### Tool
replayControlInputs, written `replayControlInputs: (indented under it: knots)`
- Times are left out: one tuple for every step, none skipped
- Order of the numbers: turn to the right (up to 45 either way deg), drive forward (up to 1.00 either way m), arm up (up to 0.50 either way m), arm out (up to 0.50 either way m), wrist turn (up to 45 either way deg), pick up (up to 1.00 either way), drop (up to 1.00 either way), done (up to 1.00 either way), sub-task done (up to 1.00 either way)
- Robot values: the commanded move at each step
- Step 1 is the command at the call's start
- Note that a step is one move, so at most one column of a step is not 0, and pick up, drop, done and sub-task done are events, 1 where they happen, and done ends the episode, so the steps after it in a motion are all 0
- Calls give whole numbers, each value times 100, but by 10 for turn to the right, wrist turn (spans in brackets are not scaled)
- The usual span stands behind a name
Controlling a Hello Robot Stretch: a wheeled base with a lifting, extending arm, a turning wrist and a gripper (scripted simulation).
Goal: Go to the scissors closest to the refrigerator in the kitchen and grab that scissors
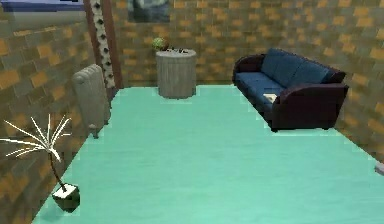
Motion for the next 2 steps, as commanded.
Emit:
replayControlInputs:
  knots:
    - [0,20,0,0,0,0,0,0,0]
    - [-180,0,0,0,0,0,0,0,0]
